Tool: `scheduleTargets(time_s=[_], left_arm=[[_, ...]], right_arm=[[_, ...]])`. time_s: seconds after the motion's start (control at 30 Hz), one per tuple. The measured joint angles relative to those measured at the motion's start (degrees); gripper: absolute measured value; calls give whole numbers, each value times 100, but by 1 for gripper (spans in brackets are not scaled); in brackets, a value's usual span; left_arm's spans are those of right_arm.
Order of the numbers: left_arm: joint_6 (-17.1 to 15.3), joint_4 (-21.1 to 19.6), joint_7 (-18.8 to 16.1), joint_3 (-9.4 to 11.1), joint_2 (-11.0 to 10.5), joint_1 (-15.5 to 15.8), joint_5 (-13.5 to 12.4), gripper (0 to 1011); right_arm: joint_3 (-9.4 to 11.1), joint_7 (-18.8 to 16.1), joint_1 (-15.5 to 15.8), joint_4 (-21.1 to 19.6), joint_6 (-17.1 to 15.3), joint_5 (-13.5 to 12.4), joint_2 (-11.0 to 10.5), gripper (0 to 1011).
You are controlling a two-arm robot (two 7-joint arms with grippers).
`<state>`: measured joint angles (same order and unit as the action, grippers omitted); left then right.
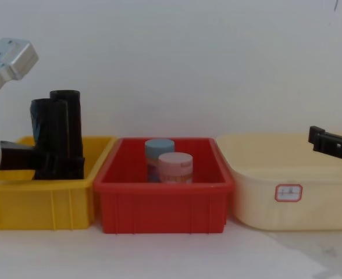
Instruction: Pick up the garbage bag with the one hand and transfer it to the other hand.
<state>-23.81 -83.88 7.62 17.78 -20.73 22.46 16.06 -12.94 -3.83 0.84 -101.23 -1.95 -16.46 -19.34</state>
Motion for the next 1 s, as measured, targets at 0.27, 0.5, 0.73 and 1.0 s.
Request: scheduleTargets(time_s=[0.27,0.5,0.73,1.0], left_arm=[[7,139,-19,29,81,92,-48,992],[11,201,-27,42,116,131,-70,867],[12,231,-31,49,135,155,-80,619],[12,254,-36,55,149,169,-87,539]], right_arm=[[0,0,0,0,0,0,0,1000],[0,0,0,0,0,0,0,1000],[0,0,0,0,0,0,0,1000],[-13,-81,-63,68,-31,-15,-1,1000]])
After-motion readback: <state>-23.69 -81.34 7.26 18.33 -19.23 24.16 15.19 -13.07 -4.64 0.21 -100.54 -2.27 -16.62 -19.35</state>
